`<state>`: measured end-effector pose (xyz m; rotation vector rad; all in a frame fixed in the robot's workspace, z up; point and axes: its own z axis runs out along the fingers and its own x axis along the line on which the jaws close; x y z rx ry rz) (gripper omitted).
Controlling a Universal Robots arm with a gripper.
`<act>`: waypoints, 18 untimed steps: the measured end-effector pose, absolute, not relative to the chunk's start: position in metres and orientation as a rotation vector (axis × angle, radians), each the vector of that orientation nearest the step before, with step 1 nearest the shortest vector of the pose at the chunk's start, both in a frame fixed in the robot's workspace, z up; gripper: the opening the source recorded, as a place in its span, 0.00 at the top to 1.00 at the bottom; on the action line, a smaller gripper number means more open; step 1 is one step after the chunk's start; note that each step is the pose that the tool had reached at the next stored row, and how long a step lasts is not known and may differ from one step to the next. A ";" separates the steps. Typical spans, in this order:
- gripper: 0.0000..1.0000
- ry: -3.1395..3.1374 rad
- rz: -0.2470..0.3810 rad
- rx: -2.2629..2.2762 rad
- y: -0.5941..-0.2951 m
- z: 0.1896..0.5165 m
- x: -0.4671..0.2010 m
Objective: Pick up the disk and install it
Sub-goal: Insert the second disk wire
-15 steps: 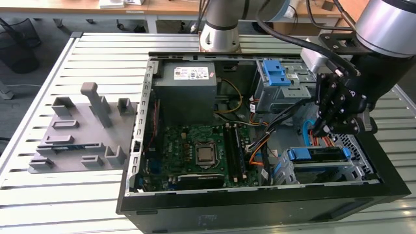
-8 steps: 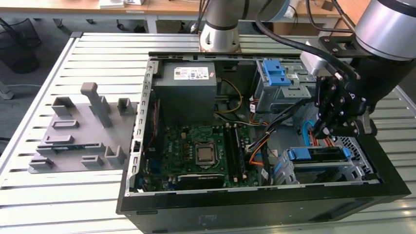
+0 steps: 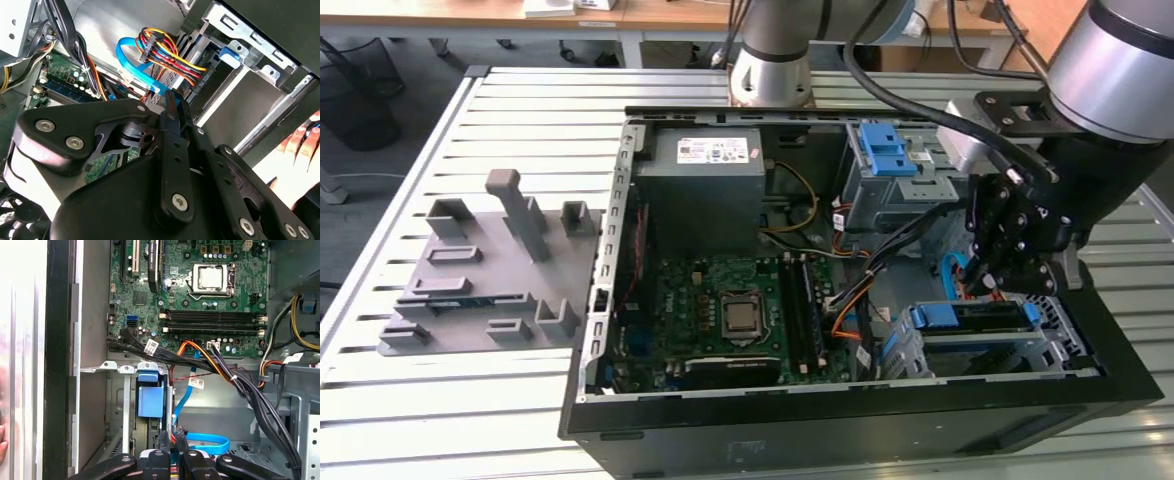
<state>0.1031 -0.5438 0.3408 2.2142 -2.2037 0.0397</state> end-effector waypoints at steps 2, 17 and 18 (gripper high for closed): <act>0.83 -2.204 0.040 2.214 -0.544 0.341 0.103; 0.83 -2.204 0.040 2.214 -0.551 0.337 0.103; 0.83 -2.204 0.040 2.214 -0.552 0.337 0.103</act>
